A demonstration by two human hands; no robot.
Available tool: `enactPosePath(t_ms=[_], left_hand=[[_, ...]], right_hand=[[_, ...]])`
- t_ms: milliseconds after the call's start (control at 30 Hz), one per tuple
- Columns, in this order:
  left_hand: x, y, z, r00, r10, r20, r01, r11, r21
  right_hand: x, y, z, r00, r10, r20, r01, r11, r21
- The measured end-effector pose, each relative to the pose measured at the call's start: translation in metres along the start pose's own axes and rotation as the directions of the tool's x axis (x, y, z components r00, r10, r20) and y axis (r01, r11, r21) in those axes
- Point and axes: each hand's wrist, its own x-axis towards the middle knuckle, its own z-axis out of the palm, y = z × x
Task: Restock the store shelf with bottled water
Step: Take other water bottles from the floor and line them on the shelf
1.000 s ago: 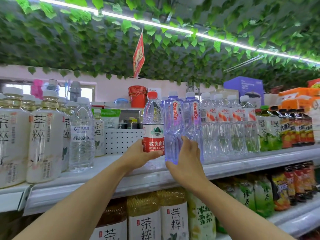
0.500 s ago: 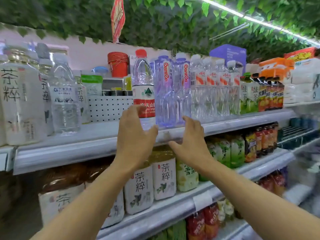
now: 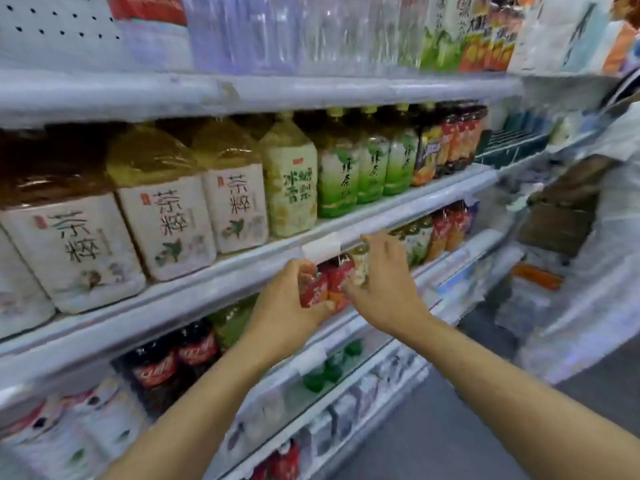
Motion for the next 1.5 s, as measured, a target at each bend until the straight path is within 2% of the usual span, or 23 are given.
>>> enactPosePath(t_ms=[167,367,500,567,733,933,1067,1200,1500], left_hand=[[-0.009,-0.038,0.069,0.974,-0.197,0.109,0.194,0.98,0.041],[-0.026,-0.075,0.162,0.892,-0.406,0.199,0.39,0.914,0.116],[-0.049,-0.097,0.223,0.84,-0.516,0.166,0.495,0.855,0.153],[-0.063,-0.109,0.248,0.818,-0.551,0.166,0.516,0.83,0.212],[-0.1,-0.151,0.299,0.716,-0.672,0.189,0.63,0.739,0.239],[-0.131,-0.205,0.343,0.609,-0.749,0.259,0.683,0.662,0.309],[-0.138,-0.243,0.371,0.571,-0.758,0.316,0.68,0.652,0.335],[-0.136,-0.283,0.401,0.536,-0.756,0.376,0.686,0.65,0.327],[-0.122,-0.381,0.508,0.595,-0.647,0.476,0.531,0.762,0.371]], right_hand=[[-0.032,0.074,0.028,0.991,0.074,0.11,-0.073,0.997,-0.018],[-0.067,0.175,0.067,0.938,0.08,0.338,-0.063,0.996,-0.059],[-0.095,0.234,0.093,0.871,0.087,0.484,-0.054,0.995,-0.082],[-0.11,0.261,0.107,0.833,0.122,0.54,-0.096,0.993,-0.076],[-0.156,0.316,0.147,0.687,0.214,0.694,-0.16,0.977,-0.142],[-0.205,0.353,0.198,0.607,0.297,0.737,-0.243,0.952,-0.184],[-0.229,0.372,0.235,0.566,0.351,0.746,-0.289,0.932,-0.219],[-0.251,0.391,0.276,0.565,0.387,0.729,-0.349,0.912,-0.214],[-0.301,0.467,0.385,0.514,0.57,0.641,-0.595,0.775,-0.213]])
